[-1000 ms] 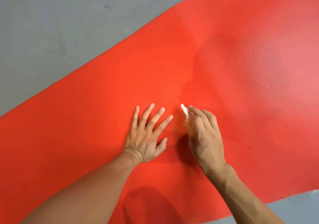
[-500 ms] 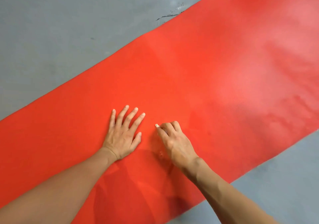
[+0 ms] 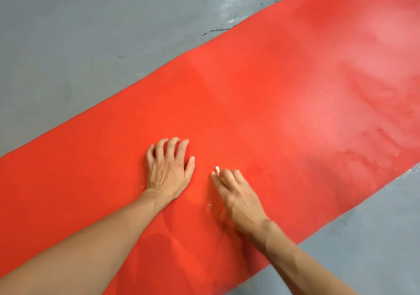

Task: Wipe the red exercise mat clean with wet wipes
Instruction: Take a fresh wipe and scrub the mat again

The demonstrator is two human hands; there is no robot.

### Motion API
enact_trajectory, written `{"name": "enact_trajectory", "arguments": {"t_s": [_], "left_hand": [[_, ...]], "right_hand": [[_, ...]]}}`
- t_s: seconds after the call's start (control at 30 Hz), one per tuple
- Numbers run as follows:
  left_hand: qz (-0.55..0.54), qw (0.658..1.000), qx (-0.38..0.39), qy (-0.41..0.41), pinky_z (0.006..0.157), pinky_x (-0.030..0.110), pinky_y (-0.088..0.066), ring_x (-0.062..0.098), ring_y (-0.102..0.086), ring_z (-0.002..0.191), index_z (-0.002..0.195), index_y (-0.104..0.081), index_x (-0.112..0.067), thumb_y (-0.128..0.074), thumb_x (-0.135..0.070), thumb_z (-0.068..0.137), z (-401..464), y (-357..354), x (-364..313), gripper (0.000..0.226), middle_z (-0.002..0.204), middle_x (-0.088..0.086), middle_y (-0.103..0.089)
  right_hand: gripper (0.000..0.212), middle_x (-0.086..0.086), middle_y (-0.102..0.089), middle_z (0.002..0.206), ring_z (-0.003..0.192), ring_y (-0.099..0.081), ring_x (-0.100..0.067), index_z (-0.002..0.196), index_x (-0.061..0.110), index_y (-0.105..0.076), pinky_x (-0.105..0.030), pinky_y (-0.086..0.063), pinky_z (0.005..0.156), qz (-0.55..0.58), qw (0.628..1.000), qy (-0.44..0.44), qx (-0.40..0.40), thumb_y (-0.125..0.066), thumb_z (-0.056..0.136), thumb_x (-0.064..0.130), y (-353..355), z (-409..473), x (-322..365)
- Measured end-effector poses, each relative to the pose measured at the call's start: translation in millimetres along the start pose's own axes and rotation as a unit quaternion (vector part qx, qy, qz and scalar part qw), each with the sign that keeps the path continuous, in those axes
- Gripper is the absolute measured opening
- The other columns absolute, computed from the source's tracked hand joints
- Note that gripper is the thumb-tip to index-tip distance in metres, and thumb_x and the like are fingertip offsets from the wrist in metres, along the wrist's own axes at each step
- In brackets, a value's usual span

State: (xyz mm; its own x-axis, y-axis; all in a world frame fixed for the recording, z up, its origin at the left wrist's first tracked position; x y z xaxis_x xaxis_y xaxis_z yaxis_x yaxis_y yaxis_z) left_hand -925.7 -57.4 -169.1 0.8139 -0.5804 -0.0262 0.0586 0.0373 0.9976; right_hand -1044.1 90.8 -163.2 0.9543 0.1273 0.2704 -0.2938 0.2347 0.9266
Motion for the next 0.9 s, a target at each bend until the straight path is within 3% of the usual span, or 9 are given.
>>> {"name": "enact_trajectory", "arguments": {"t_s": [0.1,0.2,0.37,0.47,0.53,0.6,0.67,0.8,0.9], "left_hand": [[0.003,0.999,0.016,0.036,0.117,0.071,-0.022,0.039,-0.032,0.150,0.157,-0.042,-0.024,-0.038,-0.056,0.097,27.2,-7.3,18.1,0.069,0.160,0.006,-0.041],[-0.011,0.997,0.034,0.066,0.122,0.070,-0.014,0.035,-0.018,0.157,0.163,-0.031,-0.025,-0.029,-0.062,0.097,41.7,-20.2,29.8,0.075,0.169,0.002,-0.030],[-0.013,0.997,0.024,0.068,0.123,0.066,-0.014,0.033,-0.019,0.158,0.162,-0.033,-0.027,-0.033,-0.059,0.098,40.3,-20.5,28.5,0.072,0.168,-0.001,-0.032],[-0.016,0.997,0.035,0.073,0.123,0.066,-0.013,0.032,-0.019,0.158,0.162,-0.033,-0.028,-0.035,-0.059,0.097,43.2,-19.0,30.3,0.072,0.168,-0.002,-0.032],[-0.021,0.996,0.047,0.070,0.123,0.067,-0.013,0.033,-0.019,0.158,0.162,-0.034,-0.028,-0.036,-0.059,0.097,42.0,-18.5,29.4,0.072,0.168,-0.002,-0.032],[-0.027,0.996,0.051,0.070,0.123,0.068,-0.012,0.033,-0.019,0.158,0.162,-0.035,-0.027,-0.037,-0.058,0.097,42.1,-18.2,29.8,0.072,0.168,-0.001,-0.032],[-0.033,0.996,0.055,0.069,0.123,0.069,-0.011,0.034,-0.018,0.158,0.162,-0.035,-0.026,-0.037,-0.058,0.097,43.5,-16.7,30.9,0.072,0.168,0.000,-0.033],[-0.042,0.995,0.067,0.065,0.122,0.070,-0.012,0.035,-0.020,0.157,0.161,-0.036,-0.025,-0.035,-0.055,0.098,44.7,-15.2,32.5,0.070,0.168,0.001,-0.034],[-0.039,0.996,0.052,0.061,0.122,0.070,-0.012,0.035,-0.020,0.157,0.161,-0.036,-0.025,-0.035,-0.053,0.099,41.4,-16.2,33.1,0.068,0.168,0.001,-0.033]], "right_hand": [[0.048,-0.017,-0.060,0.112,0.097,-0.052,-0.036,0.135,-0.002,-0.060,-0.046,-0.046,0.091,-0.010,0.987,-0.150,-0.052,-0.049,0.090,0.010,19.5,19.6,-96.5],[0.046,-0.016,-0.061,0.106,0.097,-0.049,-0.036,0.128,-0.001,-0.063,-0.047,-0.044,0.089,-0.017,0.936,-0.335,-0.102,-0.048,0.085,-0.008,32.6,41.6,-153.0],[0.039,-0.014,-0.061,0.102,0.093,-0.052,-0.033,0.121,-0.003,-0.065,-0.040,-0.048,0.090,0.048,0.990,-0.128,-0.029,-0.042,0.092,0.007,-2.6,73.3,-25.6],[0.040,-0.011,-0.060,0.101,0.091,-0.054,-0.031,0.123,0.001,-0.067,-0.038,-0.049,0.087,0.054,0.996,-0.068,0.006,-0.042,0.093,0.007,-1.5,76.9,-38.1],[0.036,-0.010,-0.058,0.099,0.094,-0.052,-0.031,0.126,0.009,-0.069,-0.038,-0.047,0.085,0.021,0.987,-0.159,-0.024,-0.054,0.094,0.003,11.5,77.4,-87.1],[0.031,-0.011,-0.055,0.095,0.094,-0.049,-0.033,0.119,0.012,-0.074,-0.043,-0.047,0.082,0.000,0.945,-0.318,-0.077,-0.061,0.094,0.000,26.5,76.0,-126.9],[0.029,-0.013,-0.053,0.091,0.091,-0.047,-0.033,0.116,0.009,-0.075,-0.042,-0.045,0.079,-0.006,0.914,-0.394,-0.098,-0.061,0.093,-0.002,22.7,83.5,-112.7],[0.028,-0.010,-0.053,0.092,0.088,-0.049,-0.030,0.118,0.003,-0.070,-0.039,-0.047,0.076,0.036,0.975,-0.221,-0.006,-0.061,0.092,0.001,-10.8,109.0,-3.0],[0.022,-0.007,-0.052,0.090,0.083,-0.050,-0.028,0.114,0.009,-0.072,-0.035,-0.047,0.070,0.049,0.990,-0.126,0.039,-0.056,0.099,0.012,-7.8,114.6,2.0]]}}
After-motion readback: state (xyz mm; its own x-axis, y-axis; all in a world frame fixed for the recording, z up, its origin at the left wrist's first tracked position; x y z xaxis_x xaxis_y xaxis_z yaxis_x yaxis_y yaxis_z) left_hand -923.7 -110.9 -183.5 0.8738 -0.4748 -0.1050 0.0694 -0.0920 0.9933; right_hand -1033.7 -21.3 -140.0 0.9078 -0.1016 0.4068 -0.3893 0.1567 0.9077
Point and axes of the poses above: each hand's wrist, its own z-axis towards the middle knuckle, its own y-axis out of the back of the hand, x = y × z, the point moved 7 cm from there along z, towards the middle knuckle
